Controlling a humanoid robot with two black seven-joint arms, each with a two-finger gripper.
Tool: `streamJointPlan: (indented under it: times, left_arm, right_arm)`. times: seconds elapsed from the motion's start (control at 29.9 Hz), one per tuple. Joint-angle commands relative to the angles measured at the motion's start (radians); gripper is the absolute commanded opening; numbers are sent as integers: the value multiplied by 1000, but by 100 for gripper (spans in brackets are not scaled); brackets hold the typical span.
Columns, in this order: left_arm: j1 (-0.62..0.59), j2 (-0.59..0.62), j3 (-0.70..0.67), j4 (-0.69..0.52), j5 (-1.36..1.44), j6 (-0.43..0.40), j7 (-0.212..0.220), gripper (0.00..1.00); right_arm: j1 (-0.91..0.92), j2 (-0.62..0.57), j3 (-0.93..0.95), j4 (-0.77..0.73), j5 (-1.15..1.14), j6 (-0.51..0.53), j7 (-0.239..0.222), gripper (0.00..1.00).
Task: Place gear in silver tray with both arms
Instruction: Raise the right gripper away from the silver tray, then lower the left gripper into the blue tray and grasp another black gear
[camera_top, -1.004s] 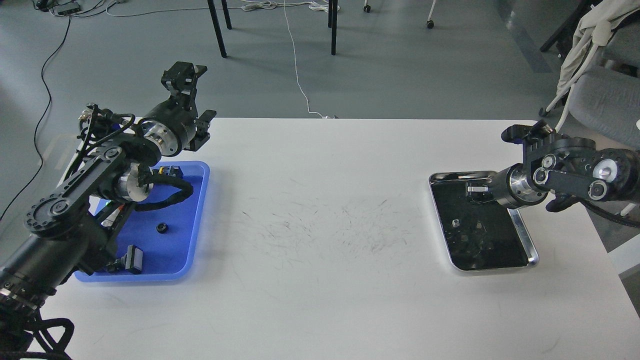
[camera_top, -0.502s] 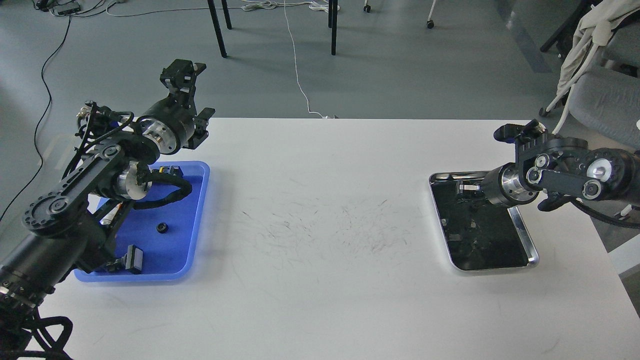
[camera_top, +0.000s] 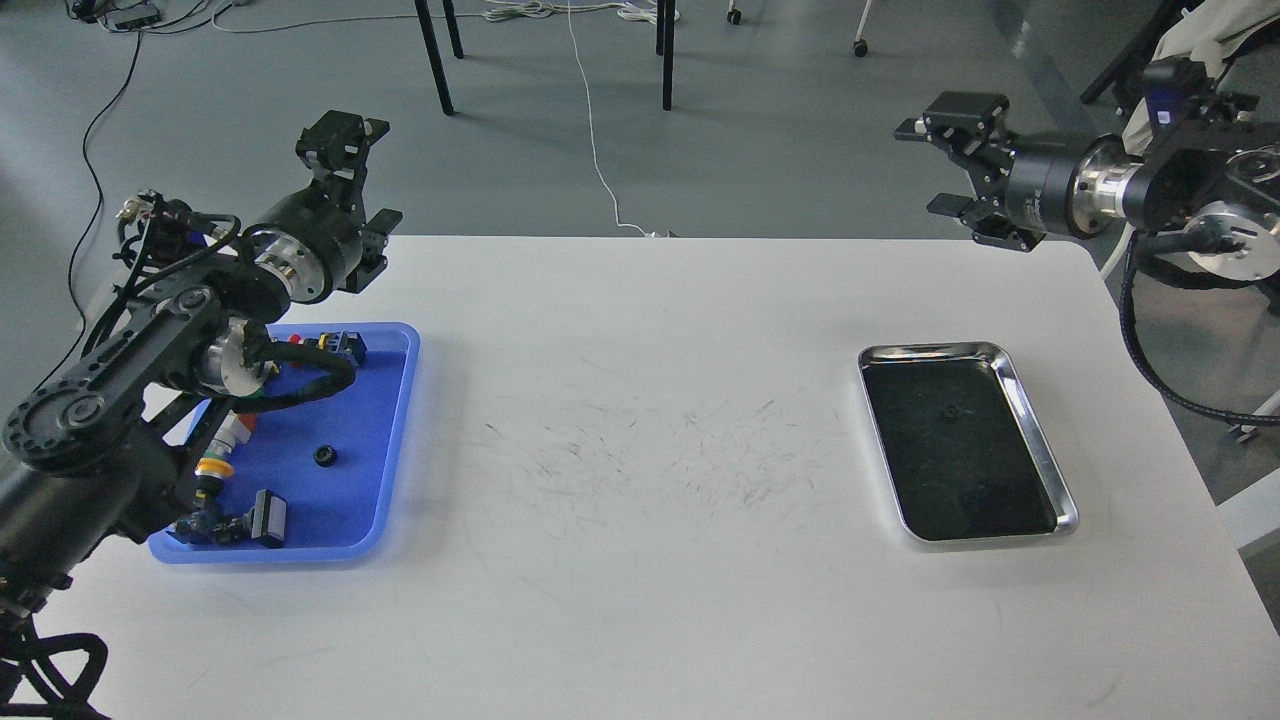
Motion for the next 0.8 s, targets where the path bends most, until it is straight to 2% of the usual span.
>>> streamJointPlan:
  times: [0.0, 0.17, 0.27, 0.33, 0.47, 0.57, 0.77]
  left_arm:
    - [35, 118, 26, -119, 0, -19, 23, 98]
    - [137, 413, 89, -351, 0, -110, 11, 98]
    - [189, 569, 123, -414, 28, -196, 7, 98]
    - [200, 618, 164, -417, 99, -237, 5, 98]
    - [200, 637, 270, -405, 380, -247, -42, 98]
    - [206, 623, 324, -350, 610, -237, -104, 98]
    - [207, 552, 424, -234, 946, -170, -191, 98]
  right_arm:
    - [-193, -29, 265, -7, 341, 6, 23, 92]
    - [-486, -17, 473, -1, 516, 100, 92, 94]
    - [-607, 35, 504, -1, 525, 100, 145, 94]
    - [-652, 81, 504, -4, 525, 100, 151, 95]
    - [-687, 135, 499, -7, 522, 100, 154, 96]
    - [-689, 152, 498, -9, 520, 100, 156, 96]
    - [-689, 155, 502, -4, 520, 100, 157, 96]
